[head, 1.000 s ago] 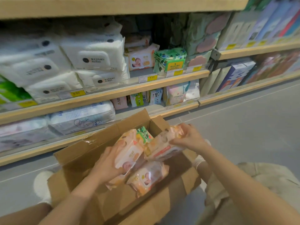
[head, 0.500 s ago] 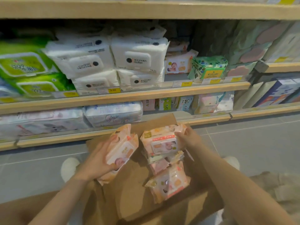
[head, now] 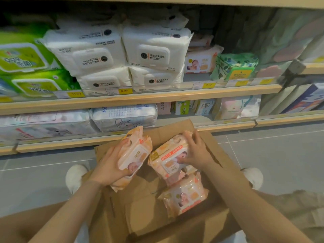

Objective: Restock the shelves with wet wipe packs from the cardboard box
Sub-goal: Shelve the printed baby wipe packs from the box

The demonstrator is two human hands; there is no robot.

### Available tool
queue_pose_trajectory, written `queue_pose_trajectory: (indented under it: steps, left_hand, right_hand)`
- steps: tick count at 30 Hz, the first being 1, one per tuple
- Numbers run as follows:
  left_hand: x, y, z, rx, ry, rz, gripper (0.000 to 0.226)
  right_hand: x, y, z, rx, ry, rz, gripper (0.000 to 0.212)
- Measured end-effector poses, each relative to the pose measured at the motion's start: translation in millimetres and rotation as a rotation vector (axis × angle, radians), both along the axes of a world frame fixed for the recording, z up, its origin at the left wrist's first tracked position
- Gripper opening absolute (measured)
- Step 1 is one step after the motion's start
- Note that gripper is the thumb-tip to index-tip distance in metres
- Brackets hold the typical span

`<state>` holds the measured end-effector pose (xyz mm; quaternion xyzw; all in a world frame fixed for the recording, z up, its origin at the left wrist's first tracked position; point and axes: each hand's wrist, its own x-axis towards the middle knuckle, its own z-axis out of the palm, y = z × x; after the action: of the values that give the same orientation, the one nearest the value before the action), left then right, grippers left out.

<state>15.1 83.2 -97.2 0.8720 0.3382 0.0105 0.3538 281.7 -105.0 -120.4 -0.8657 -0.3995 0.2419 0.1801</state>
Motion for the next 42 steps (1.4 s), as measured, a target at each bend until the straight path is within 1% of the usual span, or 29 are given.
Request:
queue_pose_trajectory:
  steps: [2, 3, 5, 7, 9, 11, 12, 14, 16, 18, 21, 22, 24, 26, 28, 30, 32, 34, 38, 40, 42]
  left_hand:
    - [-1, 1, -3, 0.000, 0.015, 0.002, 0.103]
    - [-2, 2, -5, -0.003, 0.022, 0.001, 0.103]
    - [-3, 4, -9, -0.011, 0.030, 0.000, 0.103]
    - [-3, 7, -13, -0.021, 0.034, 0.003, 0.102]
    - [-2, 7, -15, -0.030, 0.034, 0.010, 0.101]
    - [1, 8, -16, -0.036, 0.037, 0.018, 0.101]
    - [2, 8, -16, -0.037, 0.040, 0.022, 0.102]
    - [5, 6, -16, -0.038, 0.038, 0.018, 0.102]
    - [7, 6, -17, -0.031, 0.042, 0.002, 0.101]
    - [8, 6, -17, -0.031, 0.058, 0.006, 0.102]
    - [7, 8, -14, -0.036, 0.039, 0.032, 0.102]
    - [7, 9, -12, -0.024, 0.035, 0.021, 0.102]
    - [7, 10, -6, 0.011, 0.022, -0.014, 0.101]
    - [9, 9, 2, 0.030, -0.020, -0.039, 0.097]
    - [13, 8, 13, 0.052, -0.047, -0.043, 0.096]
    - [20, 10, 26, 0.099, -0.034, -0.039, 0.098]
    - [29, 13, 41, 0.152, -0.028, -0.056, 0.099]
    - [38, 17, 57, 0.178, -0.062, -0.072, 0.098]
    - [53, 35, 87, 0.185, -0.115, -0.111, 0.095]
    - [59, 45, 96, 0.223, -0.123, -0.116, 0.098]
    - [66, 53, 100, 0.258, -0.146, -0.100, 0.099]
  right_hand:
    - [-12, -5, -10, 0.153, 0.136, -0.279, 0.124]
    - [-18, -4, -13, 0.191, 0.208, -0.416, 0.128]
    - [-28, 1, -24, 0.209, 0.364, -0.635, 0.126]
    - [-32, 5, -41, 0.180, 0.484, -0.699, 0.119]
    - [-25, 6, -72, 0.121, 0.492, -0.653, 0.115]
    - [-17, 6, -95, 0.125, 0.473, -0.613, 0.110]
    - [-20, 8, -86, 0.156, 0.470, -0.606, 0.105]
    - [-30, 11, -67, 0.289, 0.512, -0.609, 0.094]
    - [-38, 19, -53, 0.377, 0.550, -0.569, 0.089]
    - [-43, 30, -38, 0.382, 0.546, -0.536, 0.089]
    - [-46, 41, -24, 0.393, 0.579, -0.494, 0.076]
    - [-44, 43, -20, 0.401, 0.588, -0.472, 0.074]
    - [-40, 43, -8, 0.440, 0.589, -0.413, 0.083]
    - [-31, 38, 12, 0.452, 0.543, -0.338, 0.095]
    - [-13, 29, 38, 0.443, 0.441, -0.286, 0.087]
    - [8, 18, 69, 0.462, 0.366, -0.272, 0.081]
    - [32, 9, 101, 0.507, 0.269, -0.241, 0.082]
    - [60, 5, 130, 0.559, 0.150, -0.184, 0.081]
    - [105, 18, 180, 0.637, -0.021, -0.093, 0.086]
    - [122, 32, 199, 0.688, -0.030, -0.088, 0.084]
    - [134, 48, 213, 0.768, 0.038, -0.101, 0.080]
